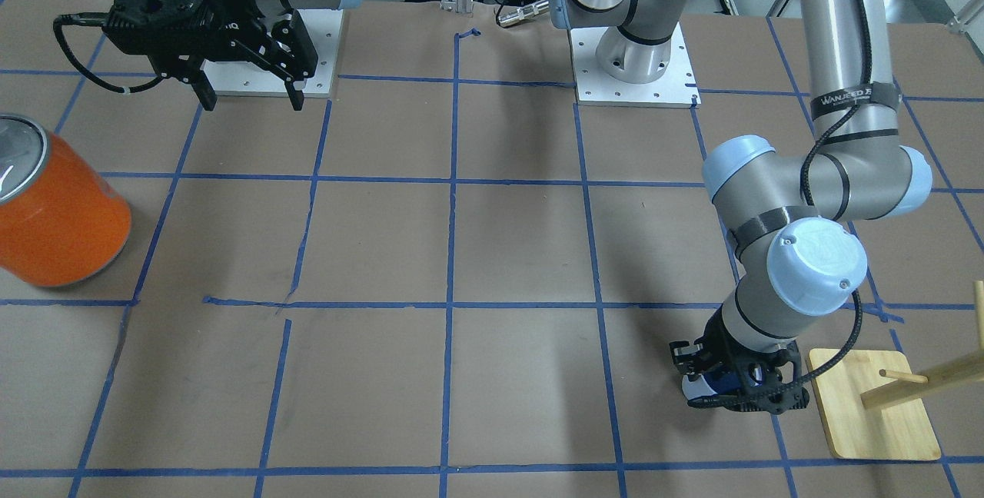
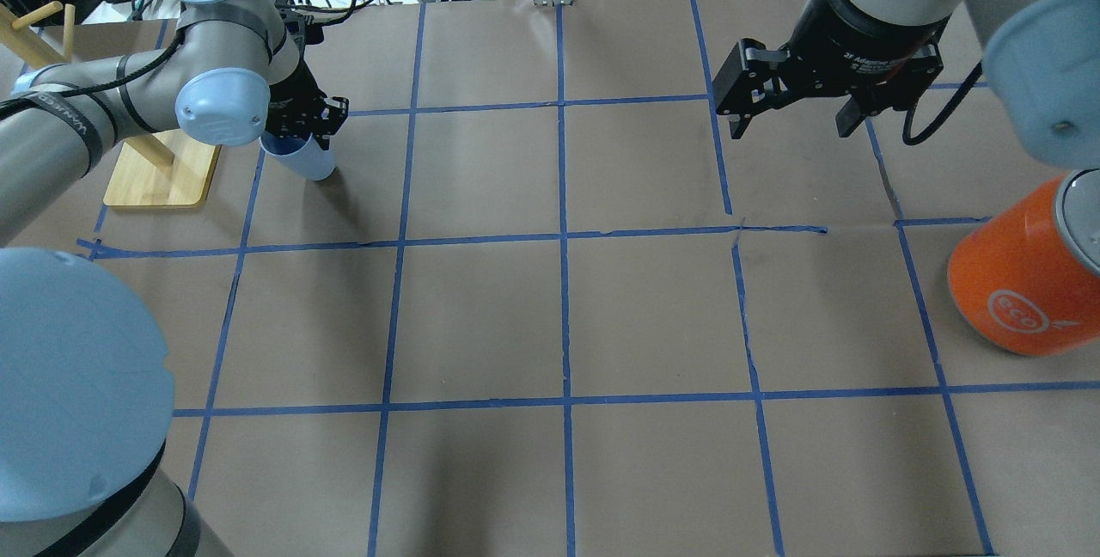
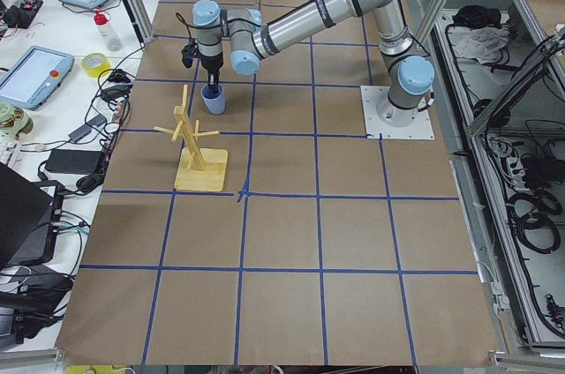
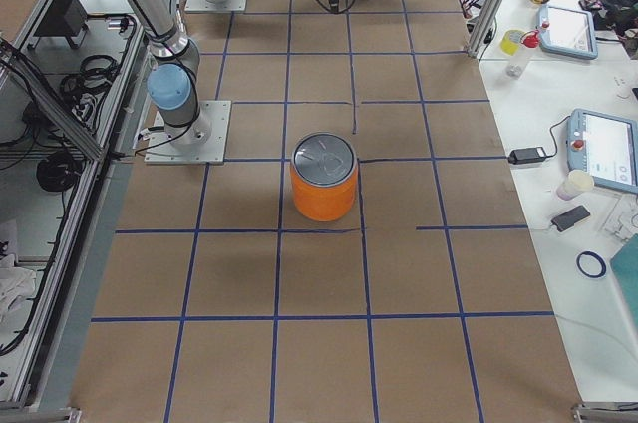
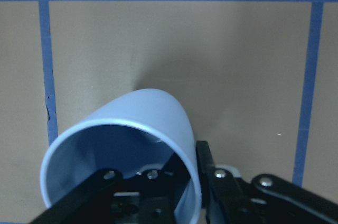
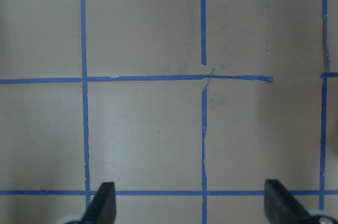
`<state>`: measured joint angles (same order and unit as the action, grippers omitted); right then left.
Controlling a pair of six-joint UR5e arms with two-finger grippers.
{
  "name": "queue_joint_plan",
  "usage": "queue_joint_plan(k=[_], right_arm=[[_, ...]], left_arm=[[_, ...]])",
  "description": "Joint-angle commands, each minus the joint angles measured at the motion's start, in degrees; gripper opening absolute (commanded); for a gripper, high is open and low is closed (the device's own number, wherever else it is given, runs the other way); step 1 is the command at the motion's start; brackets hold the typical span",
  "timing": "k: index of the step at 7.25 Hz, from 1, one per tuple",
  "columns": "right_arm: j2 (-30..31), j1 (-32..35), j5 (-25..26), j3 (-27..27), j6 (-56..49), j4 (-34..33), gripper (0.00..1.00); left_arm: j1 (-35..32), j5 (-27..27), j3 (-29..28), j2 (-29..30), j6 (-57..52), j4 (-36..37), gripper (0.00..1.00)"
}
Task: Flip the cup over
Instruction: 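Set the cup upright on the table and open the left gripper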
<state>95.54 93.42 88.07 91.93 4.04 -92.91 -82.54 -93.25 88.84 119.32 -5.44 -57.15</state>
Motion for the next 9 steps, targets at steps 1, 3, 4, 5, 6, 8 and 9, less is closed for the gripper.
queue_joint_plan(k=[1, 3, 4, 5, 6, 8, 9], right_arm=[[0.00, 0.01, 0.00, 0.00, 0.00, 0.01, 1.00], [0.00, 0.01, 0.00, 0.00, 0.00, 0.10, 1.00], [0.00, 0.01, 0.00, 0.00, 0.00, 0.10, 1.00], [0.09, 0.01, 0.00, 0.00, 0.00, 0.10, 1.00], [0.09, -0.08, 0.00, 0.00, 0.00, 0.10, 1.00], [0.09, 0.01, 0.00, 0.00, 0.00, 0.19, 1.00], [0.18, -0.08, 0.00, 0.00, 0.00, 0.19, 1.00]], left_arm=[[-0.25, -0.09, -0.25, -3.02, 0.08, -1.81, 0.89], [-1.39, 0.34, -2.17, -12.05, 0.26, -15.38, 0.92], [-2.44, 0.70, -3.57, -16.88, 0.26, -21.97, 0.92], [-4.71, 0.35, -4.29, -21.19, 0.17, -26.82, 0.95], [-6.73, 0.70, -4.38, -25.50, 0.17, -31.22, 1.00], [-8.85, 2.53, -3.85, -31.41, -0.80, -35.05, 1.00], [-8.69, 2.98, -3.77, -32.30, -0.80, -35.05, 1.00]])
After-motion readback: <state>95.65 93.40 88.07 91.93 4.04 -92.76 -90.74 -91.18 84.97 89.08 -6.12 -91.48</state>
